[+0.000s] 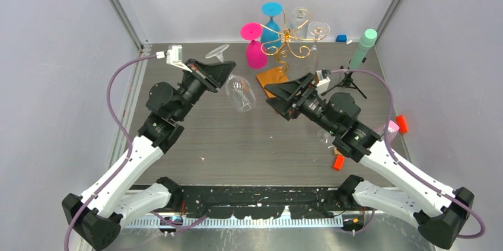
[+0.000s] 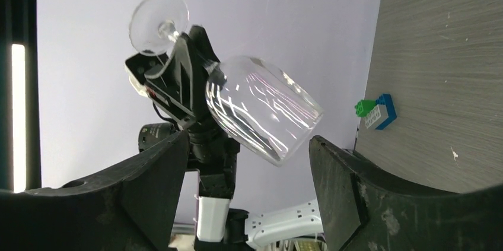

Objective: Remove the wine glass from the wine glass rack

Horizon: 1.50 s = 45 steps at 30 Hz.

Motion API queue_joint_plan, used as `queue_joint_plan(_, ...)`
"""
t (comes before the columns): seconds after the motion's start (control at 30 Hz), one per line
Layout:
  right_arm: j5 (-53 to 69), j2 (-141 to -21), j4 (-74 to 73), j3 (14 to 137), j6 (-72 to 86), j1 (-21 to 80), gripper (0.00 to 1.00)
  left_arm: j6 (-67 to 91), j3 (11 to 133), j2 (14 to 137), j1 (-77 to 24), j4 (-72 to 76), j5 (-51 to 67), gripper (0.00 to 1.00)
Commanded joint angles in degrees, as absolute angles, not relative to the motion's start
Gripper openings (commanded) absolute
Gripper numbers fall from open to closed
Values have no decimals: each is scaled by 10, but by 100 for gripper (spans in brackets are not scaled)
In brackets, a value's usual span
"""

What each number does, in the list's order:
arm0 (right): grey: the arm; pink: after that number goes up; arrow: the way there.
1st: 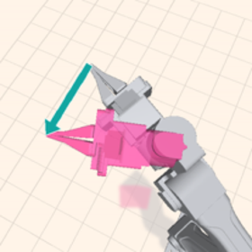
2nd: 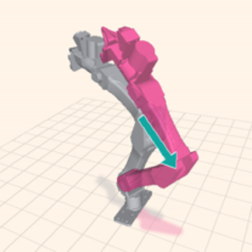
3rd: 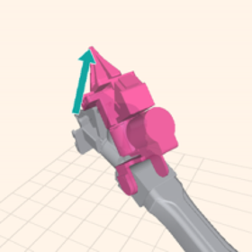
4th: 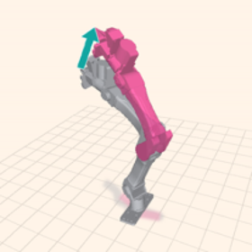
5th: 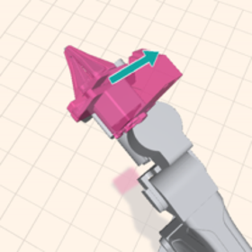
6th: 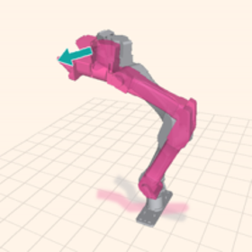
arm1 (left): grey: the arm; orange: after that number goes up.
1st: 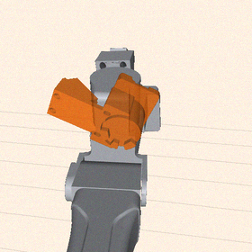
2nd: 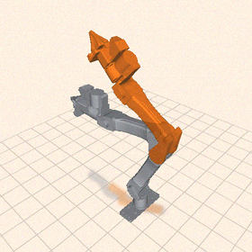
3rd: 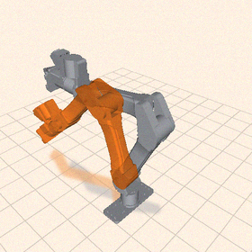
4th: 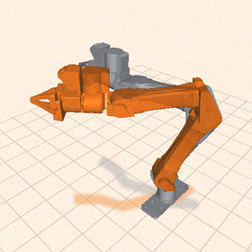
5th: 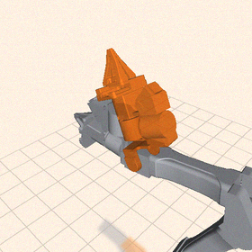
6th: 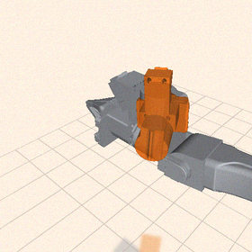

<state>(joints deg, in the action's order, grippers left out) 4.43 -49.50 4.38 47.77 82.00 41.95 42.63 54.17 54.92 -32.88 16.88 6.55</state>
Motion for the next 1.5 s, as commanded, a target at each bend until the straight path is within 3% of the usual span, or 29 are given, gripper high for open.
queue_joint_plan(0.0,64,-518,143,490,768,459,79,577,530,509,-329,199,-59,0)
queue_joint_plan(0.23,44,-542,219,489,742,509,77,633,500,471,-328,206,-117,0)
queue_joint_plan(0.6,10,-602,302,502,752,537,62,674,484,441,-326,207,-155,0)
queue_joint_plan(0.77,3,-628,339,511,746,538,52,696,479,433,-326,200,-154,0)
queue_joint_plan(1.13,15,-670,400,531,768,540,50,706,462,435,-326,216,-158,0)
queue_joint_plan(1.37,3,-673,410,525,780,541,26,705,442,431,-326,241,-172,0)
queue_joint_plan(1.4,3,-674,409,525,782,541,18,705,442,432,-326,239,-170,2)
queue_joint_plan(1.47,3,-675,408,525,784,541,10,707,442,432,-326,231,-171,12)
